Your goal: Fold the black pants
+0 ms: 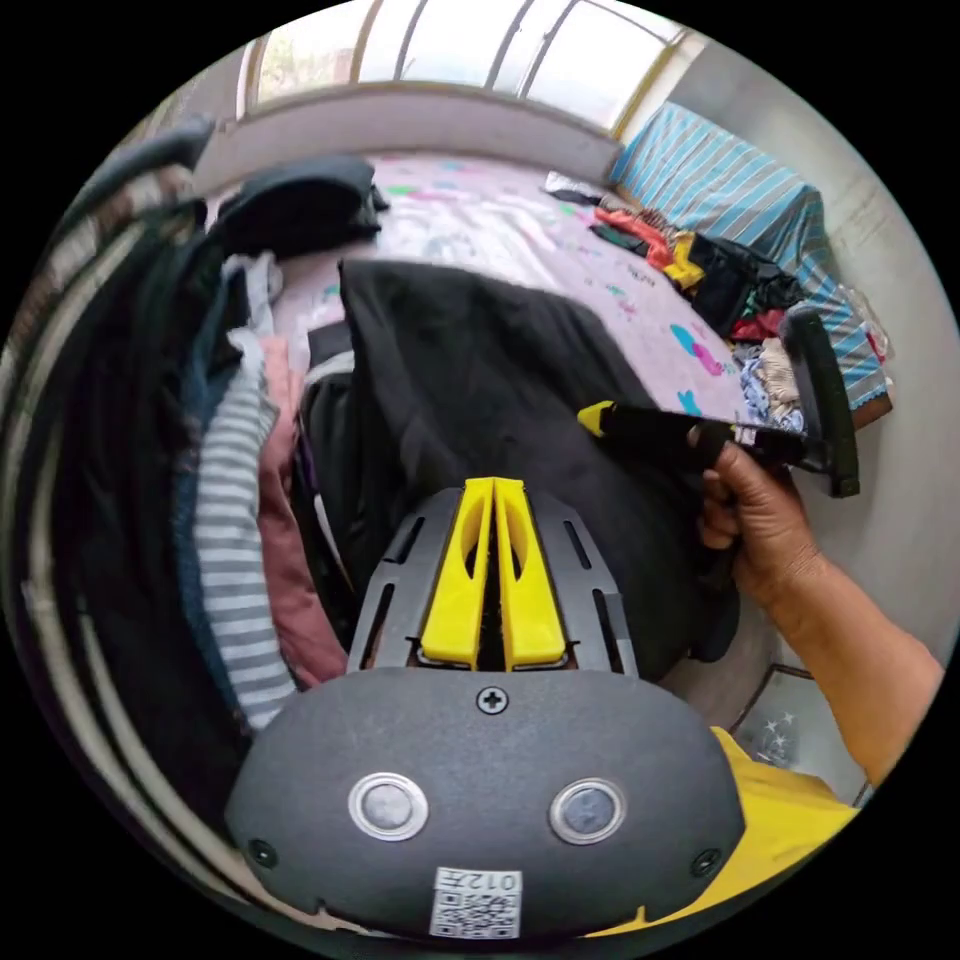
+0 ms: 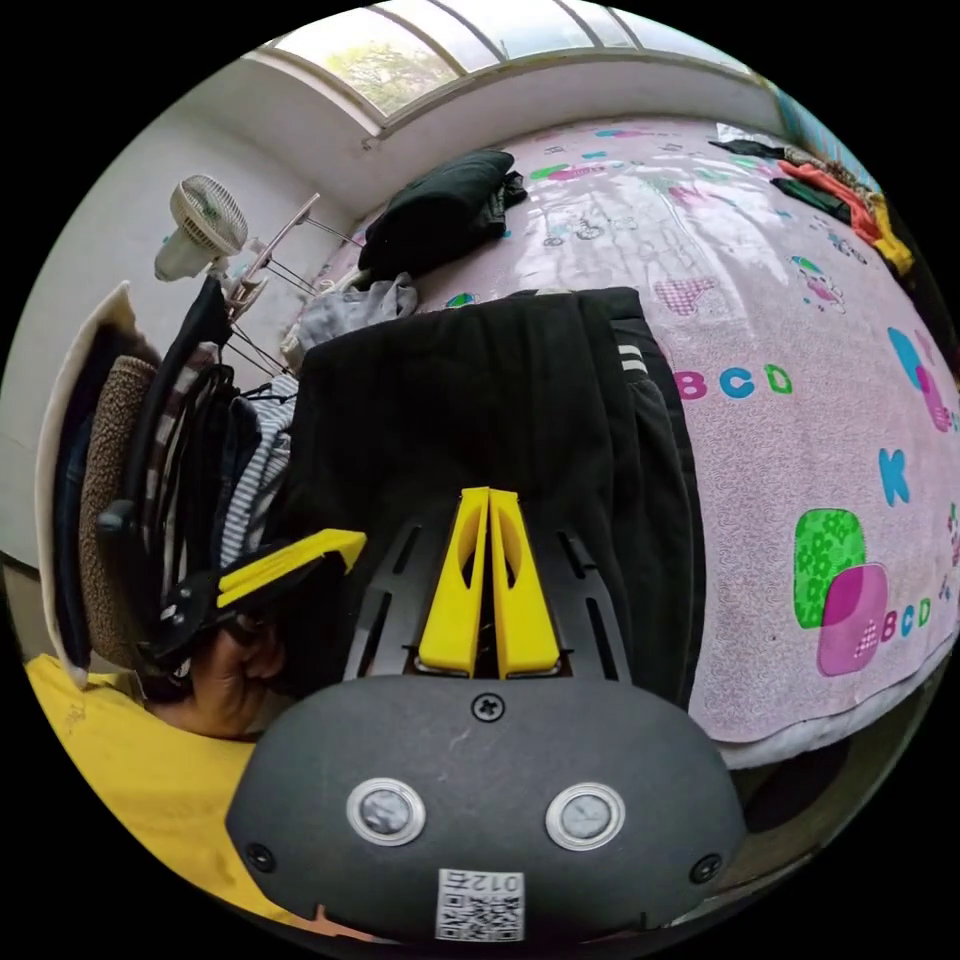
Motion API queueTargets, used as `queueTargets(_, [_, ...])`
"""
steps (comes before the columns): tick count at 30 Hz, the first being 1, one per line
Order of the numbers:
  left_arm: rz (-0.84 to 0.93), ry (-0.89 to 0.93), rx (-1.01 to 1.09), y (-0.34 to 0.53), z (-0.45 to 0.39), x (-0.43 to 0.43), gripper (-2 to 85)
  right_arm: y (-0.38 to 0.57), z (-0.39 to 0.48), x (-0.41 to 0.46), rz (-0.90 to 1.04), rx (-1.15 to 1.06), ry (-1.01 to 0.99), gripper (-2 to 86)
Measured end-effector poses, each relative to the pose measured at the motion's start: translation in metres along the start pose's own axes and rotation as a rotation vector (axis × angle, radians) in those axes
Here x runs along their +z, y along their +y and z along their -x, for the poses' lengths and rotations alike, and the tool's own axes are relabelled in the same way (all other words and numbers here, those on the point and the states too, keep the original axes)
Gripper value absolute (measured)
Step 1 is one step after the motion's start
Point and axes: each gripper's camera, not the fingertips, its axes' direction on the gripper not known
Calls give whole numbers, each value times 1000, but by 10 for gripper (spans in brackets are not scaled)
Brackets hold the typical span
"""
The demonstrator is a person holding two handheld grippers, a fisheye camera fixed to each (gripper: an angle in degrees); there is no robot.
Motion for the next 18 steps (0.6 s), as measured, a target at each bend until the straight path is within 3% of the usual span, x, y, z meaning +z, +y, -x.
queueTargets(4, [-17, 73, -36, 2, 3, 14, 3, 1, -30, -8, 25, 29, -100, 2])
queueTargets(9, [-13, -5, -33, 0, -23, 10, 3, 26, -58, -53, -50, 47, -222, 4])
queueTargets(13, [-157, -168, 6, 14, -82, -23, 3, 91, -83, -128, -138, -100, -359, 4])
queueTargets(18, [-241, -88, 18, 18, -168, -15, 3, 179, -158, -202, -201, -97, -360, 5])
